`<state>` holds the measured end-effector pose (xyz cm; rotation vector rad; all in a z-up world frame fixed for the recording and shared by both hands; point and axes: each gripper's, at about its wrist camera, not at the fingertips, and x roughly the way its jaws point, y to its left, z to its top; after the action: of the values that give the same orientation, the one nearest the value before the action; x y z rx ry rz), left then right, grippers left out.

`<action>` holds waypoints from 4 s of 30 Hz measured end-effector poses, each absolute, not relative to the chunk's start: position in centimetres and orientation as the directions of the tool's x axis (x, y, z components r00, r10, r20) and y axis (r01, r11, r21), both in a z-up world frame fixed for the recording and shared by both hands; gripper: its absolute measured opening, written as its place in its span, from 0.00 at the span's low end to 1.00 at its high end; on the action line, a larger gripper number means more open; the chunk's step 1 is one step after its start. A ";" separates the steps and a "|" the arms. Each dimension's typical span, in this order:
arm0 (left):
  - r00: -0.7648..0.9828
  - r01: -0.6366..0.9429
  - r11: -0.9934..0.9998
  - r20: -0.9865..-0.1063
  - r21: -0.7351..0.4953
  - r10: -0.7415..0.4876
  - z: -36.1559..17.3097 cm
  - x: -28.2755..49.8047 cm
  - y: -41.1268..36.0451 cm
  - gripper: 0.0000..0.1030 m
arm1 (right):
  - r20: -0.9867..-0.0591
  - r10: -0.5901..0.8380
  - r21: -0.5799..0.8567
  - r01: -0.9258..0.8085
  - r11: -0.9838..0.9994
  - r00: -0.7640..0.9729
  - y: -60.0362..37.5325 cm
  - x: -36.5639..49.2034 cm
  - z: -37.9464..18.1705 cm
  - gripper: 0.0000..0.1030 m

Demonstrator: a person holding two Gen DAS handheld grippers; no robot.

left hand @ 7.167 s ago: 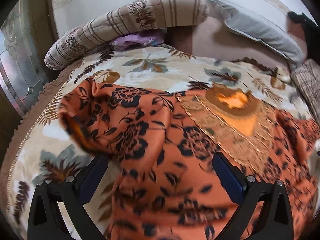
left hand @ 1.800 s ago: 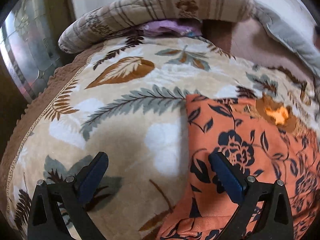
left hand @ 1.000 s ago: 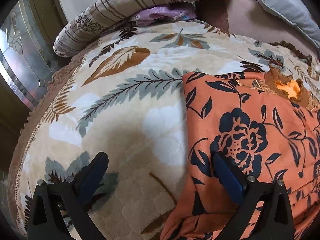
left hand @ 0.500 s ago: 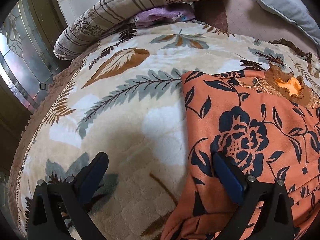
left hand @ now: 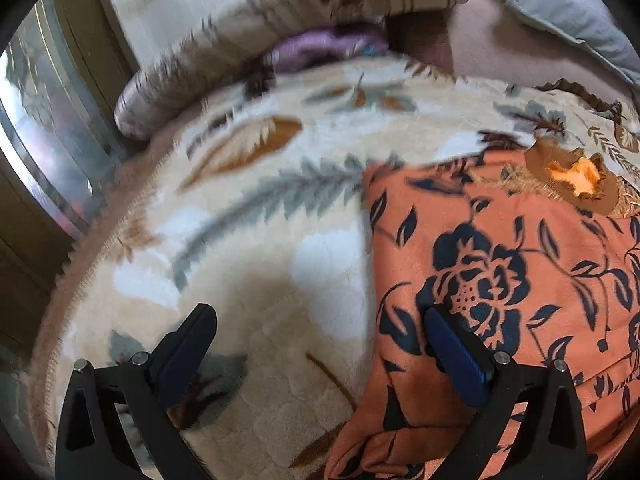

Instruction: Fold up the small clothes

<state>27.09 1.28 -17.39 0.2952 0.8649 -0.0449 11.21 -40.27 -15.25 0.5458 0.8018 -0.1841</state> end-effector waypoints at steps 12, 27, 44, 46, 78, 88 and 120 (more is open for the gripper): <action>0.579 0.286 0.927 -0.815 0.243 0.035 -18.3 26.5 -0.6 1.00 | -0.875 0.128 0.289 0.291 0.912 0.467 -33.1 15.7 -18.1 0.21; 0.408 0.269 0.962 -0.900 -0.041 -0.152 -19.8 26.6 2.3 1.00 | -0.914 0.119 0.203 0.183 0.962 0.388 -22.6 25.0 -18.2 0.22; 0.478 0.230 0.958 -0.877 0.172 0.043 -18.3 27.6 5.9 1.00 | -0.923 0.144 0.196 0.112 0.974 0.358 -12.6 30.1 -16.5 0.22; 0.482 0.233 0.958 -0.876 0.167 0.035 -18.1 27.4 5.9 1.00 | -0.911 0.143 0.197 0.105 0.975 0.387 -11.8 30.6 -15.7 0.22; 0.711 0.243 0.961 -0.698 0.129 -0.086 -13.5 26.3 5.2 1.00 | -0.897 0.102 0.213 0.218 0.952 0.430 -19.3 22.2 -17.0 0.21; 0.703 0.263 0.952 -0.706 0.153 -0.081 -14.2 26.2 4.0 1.00 | -0.918 0.141 0.214 0.164 0.963 0.370 -19.5 20.8 -17.8 0.21; 0.628 0.394 0.883 -0.776 0.257 -0.054 -18.2 23.7 1.0 1.00 | -0.878 -0.003 0.229 0.425 0.876 0.479 -35.2 11.0 -18.4 0.21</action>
<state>23.72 1.02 -18.22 0.4295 0.8588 -0.2659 11.04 -35.21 -18.38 0.4523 1.0474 -0.2719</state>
